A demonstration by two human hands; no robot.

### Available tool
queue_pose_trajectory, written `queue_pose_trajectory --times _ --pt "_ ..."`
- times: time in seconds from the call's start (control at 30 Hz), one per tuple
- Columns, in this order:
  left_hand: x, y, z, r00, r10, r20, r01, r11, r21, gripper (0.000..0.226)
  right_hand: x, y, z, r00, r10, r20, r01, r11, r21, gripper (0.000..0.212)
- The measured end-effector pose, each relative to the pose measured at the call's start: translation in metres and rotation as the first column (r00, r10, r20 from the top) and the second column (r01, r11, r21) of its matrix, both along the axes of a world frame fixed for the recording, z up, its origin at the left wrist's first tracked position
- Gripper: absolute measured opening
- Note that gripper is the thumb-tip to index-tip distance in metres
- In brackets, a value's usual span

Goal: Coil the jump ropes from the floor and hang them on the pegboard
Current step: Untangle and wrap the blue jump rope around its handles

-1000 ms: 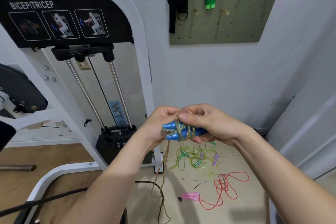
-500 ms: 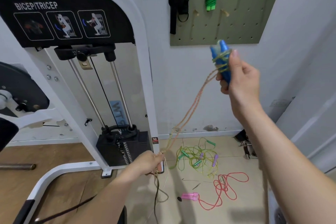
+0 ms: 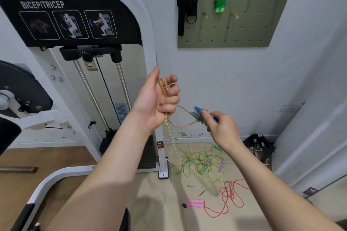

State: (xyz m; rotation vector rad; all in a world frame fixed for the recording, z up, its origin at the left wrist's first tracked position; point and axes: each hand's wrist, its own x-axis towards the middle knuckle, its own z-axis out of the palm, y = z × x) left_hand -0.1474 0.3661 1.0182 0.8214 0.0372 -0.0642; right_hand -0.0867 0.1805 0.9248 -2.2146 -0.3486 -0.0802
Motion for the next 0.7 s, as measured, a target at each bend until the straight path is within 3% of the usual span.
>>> queue_pose_trajectory --times 0.1,0.17,0.2,0.23,0.27,0.3,0.33,0.37,0.4,0.43,0.47,0.5,0.53,0.57,0.6,0.7 --pt "0.003 0.005 -0.003 0.982 0.171 -0.074 -0.131 0.918 0.375 0.060 -0.003 -0.002 0.010 0.987 -0.020 -0.157 0.061 0.964 0.259 0.053" --pt "0.001 0.009 -0.022 0.966 0.226 -0.129 -0.088 0.751 0.655 0.061 -0.006 -0.004 0.021 0.943 0.080 -0.322 0.089 0.874 0.478 0.051" --pt "-0.003 0.011 -0.033 0.962 0.214 -0.171 0.008 0.604 0.797 0.061 -0.007 -0.005 0.026 0.913 0.151 -0.379 0.087 0.835 0.543 0.049" --pt "-0.007 0.013 -0.044 0.954 0.197 -0.225 0.138 0.379 0.915 0.061 -0.009 -0.007 0.030 0.884 0.221 -0.413 0.071 0.809 0.584 0.049" --pt "-0.011 0.017 -0.058 0.940 0.208 -0.272 0.264 0.064 0.962 0.058 -0.011 -0.008 0.034 0.854 0.289 -0.432 0.047 0.785 0.618 0.049" --pt "-0.015 0.020 -0.070 0.928 0.237 -0.287 0.348 -0.277 0.896 0.049 -0.013 -0.009 0.037 0.825 0.350 -0.444 0.027 0.760 0.650 0.048" --pt "-0.019 0.022 -0.078 0.933 0.266 -0.243 0.348 -0.494 0.796 0.037 -0.015 -0.009 0.040 0.794 0.402 -0.456 0.020 0.733 0.680 0.047" --pt "-0.022 0.019 -0.082 0.953 0.260 -0.155 0.274 -0.526 0.805 0.030 -0.017 -0.008 0.044 0.764 0.444 -0.468 0.020 0.709 0.705 0.047" --pt "-0.023 0.013 -0.082 0.979 0.189 -0.071 0.146 -0.422 0.895 0.038 -0.018 -0.008 0.047 0.737 0.477 -0.479 0.026 0.688 0.725 0.046" --pt "-0.022 0.007 -0.081 0.996 0.093 -0.012 0.025 -0.146 0.989 0.050 -0.020 -0.006 0.050 0.712 0.503 -0.490 0.033 0.674 0.738 0.046" --pt "-0.021 -0.001 -0.075 0.999 -0.006 0.032 -0.029 0.229 0.973 0.057 -0.022 -0.005 0.052 0.688 0.525 -0.502 0.039 0.663 0.748 0.046" --pt "-0.022 -0.011 -0.067 0.991 -0.116 0.066 0.010 0.557 0.831 0.059 -0.024 -0.002 0.054 0.665 0.546 -0.509 0.045 0.652 0.757 0.045" --pt "-0.019 -0.019 -0.063 0.978 -0.189 0.092 0.083 0.749 0.658 0.058 -0.027 0.000 0.056 0.647 0.566 -0.511 0.053 0.635 0.771 0.044" --pt "-0.018 -0.027 -0.058 0.970 -0.223 0.094 0.141 0.837 0.528 0.052 -0.028 0.002 0.058 0.635 0.584 -0.506 0.064 0.613 0.787 0.044" --pt "-0.017 -0.032 -0.055 0.967 -0.238 0.095 0.167 0.866 0.471 0.042 -0.029 0.003 0.059 0.630 0.591 -0.504 0.082 0.595 0.800 0.045" --pt "-0.015 -0.039 -0.056 0.985 -0.154 0.080 0.066 0.759 0.648 0.022 -0.026 0.000 0.062 0.645 0.546 -0.535 0.169 0.582 0.796 0.046"
